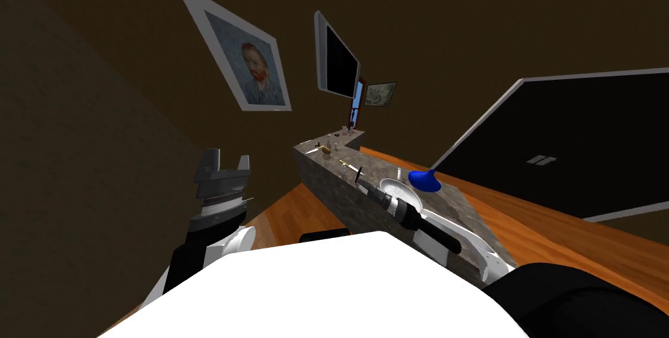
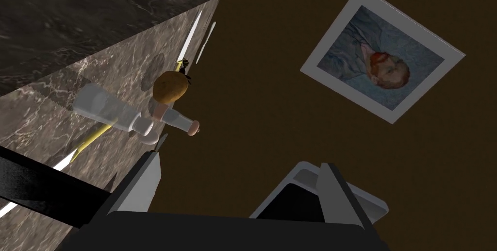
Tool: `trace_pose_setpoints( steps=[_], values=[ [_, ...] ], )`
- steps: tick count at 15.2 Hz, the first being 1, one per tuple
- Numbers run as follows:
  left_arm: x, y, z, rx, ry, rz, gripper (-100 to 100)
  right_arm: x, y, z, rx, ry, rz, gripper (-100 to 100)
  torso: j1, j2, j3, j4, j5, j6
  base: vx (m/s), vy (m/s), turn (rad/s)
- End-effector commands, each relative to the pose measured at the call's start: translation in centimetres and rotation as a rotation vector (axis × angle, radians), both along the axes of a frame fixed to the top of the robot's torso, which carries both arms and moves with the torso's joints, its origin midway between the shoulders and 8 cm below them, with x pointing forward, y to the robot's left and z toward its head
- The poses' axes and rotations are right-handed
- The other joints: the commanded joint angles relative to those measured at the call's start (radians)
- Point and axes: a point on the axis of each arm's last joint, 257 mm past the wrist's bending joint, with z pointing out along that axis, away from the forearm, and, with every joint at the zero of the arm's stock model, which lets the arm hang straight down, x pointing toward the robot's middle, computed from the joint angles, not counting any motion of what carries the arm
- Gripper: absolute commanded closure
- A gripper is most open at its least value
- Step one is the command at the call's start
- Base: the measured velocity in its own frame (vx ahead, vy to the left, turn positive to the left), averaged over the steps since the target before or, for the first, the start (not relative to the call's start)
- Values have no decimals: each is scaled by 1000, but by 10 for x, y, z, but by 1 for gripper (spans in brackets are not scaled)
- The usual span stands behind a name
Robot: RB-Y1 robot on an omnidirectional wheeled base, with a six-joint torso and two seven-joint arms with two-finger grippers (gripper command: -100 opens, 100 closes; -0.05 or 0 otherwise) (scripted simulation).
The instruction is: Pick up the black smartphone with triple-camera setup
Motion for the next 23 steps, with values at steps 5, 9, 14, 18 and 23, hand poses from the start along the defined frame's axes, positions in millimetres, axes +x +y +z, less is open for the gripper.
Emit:
trace_pose_setpoints(
  steps=[5,9,14,18,23],
  values=[
    [0,0,0,0,0,0,0,-12,-7,-22,-92,78,63,-100,0,0,0,0,0,0,38,15,53],
    [0,0,0,0,0,0,0,-20,-14,-36,-148,132,99,-100,0,0,0,0,0,0,34,15,70],
    [0,0,0,0,0,0,0,-30,-25,-50,-225,192,143,-100,0,0,0,0,0,0,34,13,49],
    [0,0,0,0,0,0,0,-39,-36,-61,-287,247,175,-100,0,0,0,0,0,0,40,16,67],
    [0,0,0,0,0,0,0,-47,-48,-71,-351,301,204,-100,0,0,0,0,0,1,32,12,48]
  ],
)
